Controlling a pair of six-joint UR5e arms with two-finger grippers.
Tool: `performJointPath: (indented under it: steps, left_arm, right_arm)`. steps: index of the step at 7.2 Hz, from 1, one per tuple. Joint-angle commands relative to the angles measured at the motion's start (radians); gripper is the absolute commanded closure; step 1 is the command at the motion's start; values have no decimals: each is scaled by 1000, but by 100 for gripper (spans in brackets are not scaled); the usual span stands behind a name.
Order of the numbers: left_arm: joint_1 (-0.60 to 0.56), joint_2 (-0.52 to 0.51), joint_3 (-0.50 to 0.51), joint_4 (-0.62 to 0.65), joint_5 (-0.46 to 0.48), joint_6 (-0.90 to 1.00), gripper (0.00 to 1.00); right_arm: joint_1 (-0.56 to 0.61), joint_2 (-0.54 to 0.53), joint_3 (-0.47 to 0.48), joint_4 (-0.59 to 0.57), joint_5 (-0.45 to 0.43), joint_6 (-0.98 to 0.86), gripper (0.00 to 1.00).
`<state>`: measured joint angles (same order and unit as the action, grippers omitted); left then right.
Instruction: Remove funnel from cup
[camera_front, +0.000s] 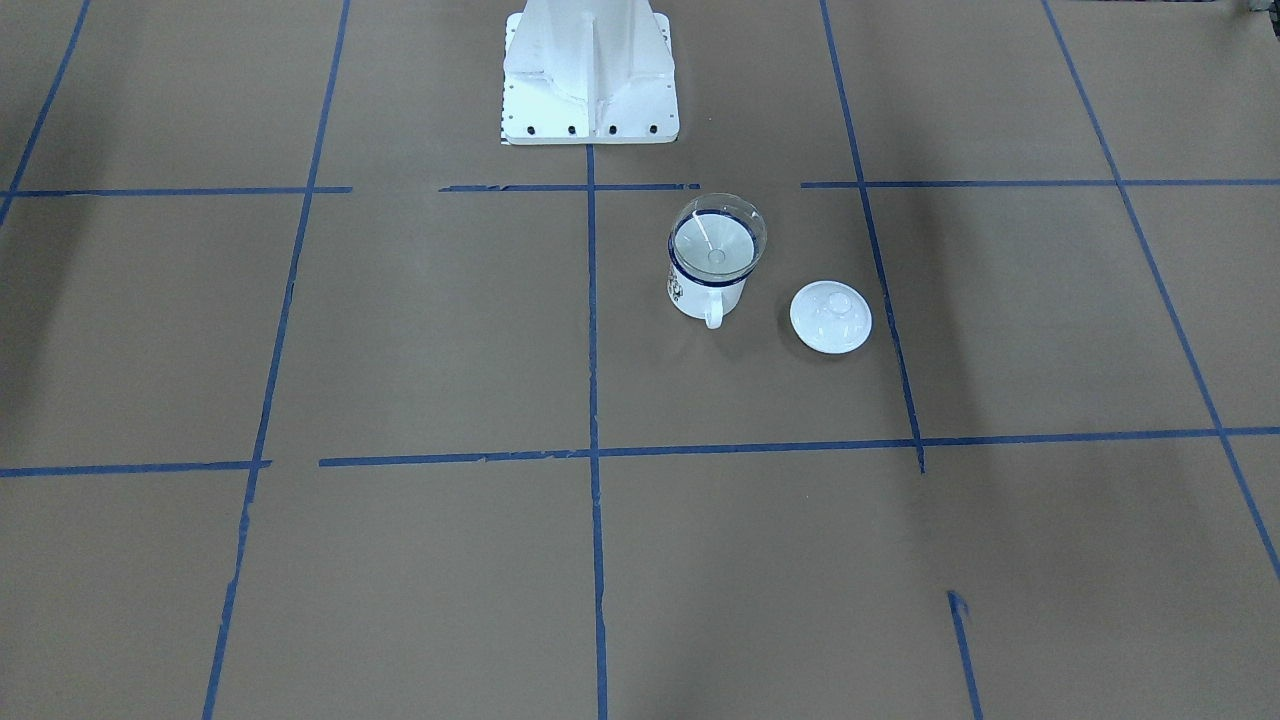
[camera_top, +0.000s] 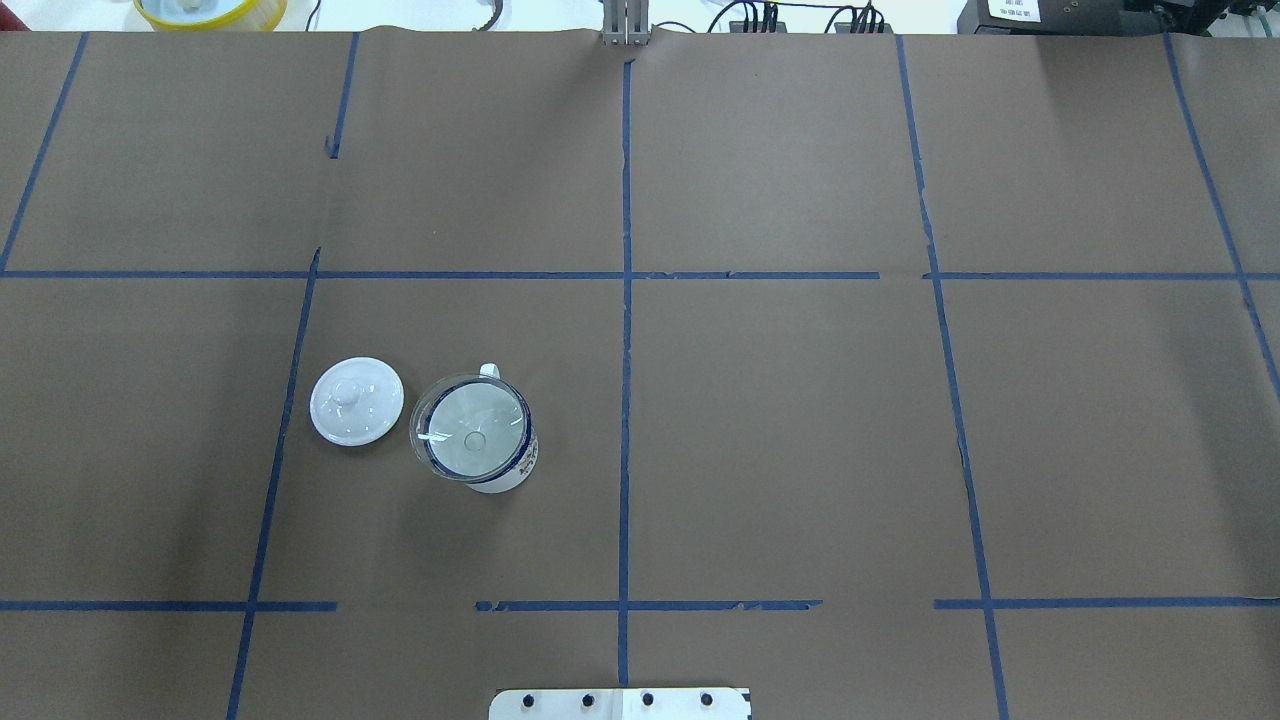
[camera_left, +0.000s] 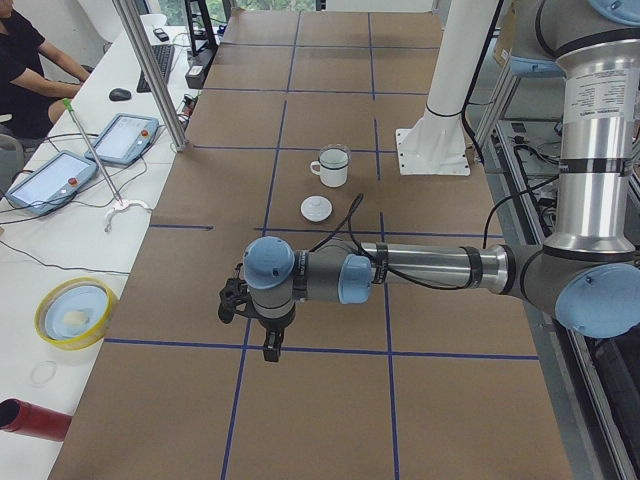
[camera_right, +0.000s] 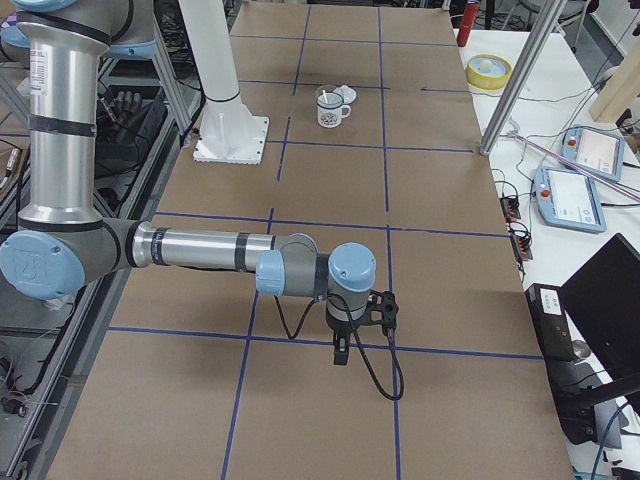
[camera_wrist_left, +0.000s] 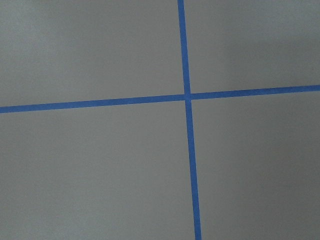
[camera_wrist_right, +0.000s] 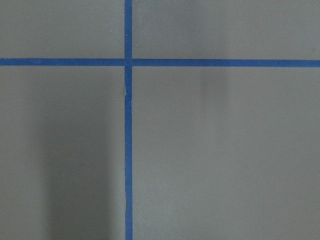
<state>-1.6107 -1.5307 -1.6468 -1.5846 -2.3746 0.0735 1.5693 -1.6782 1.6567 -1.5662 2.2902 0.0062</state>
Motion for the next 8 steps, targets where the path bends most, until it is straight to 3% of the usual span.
performJointPath:
  steps: [1, 5, 8]
  left_arm:
    - [0, -2, -5, -2, 5, 5, 0]
    - [0, -31, -30, 1, 5, -4, 0]
    - [44, -90, -239, 11, 8, -272, 0]
  right_arm:
    - [0, 0, 0, 0, 0, 0, 0]
    - [0, 0, 0, 0, 0, 0, 0]
    - [0, 0, 0, 0, 0, 0, 0]
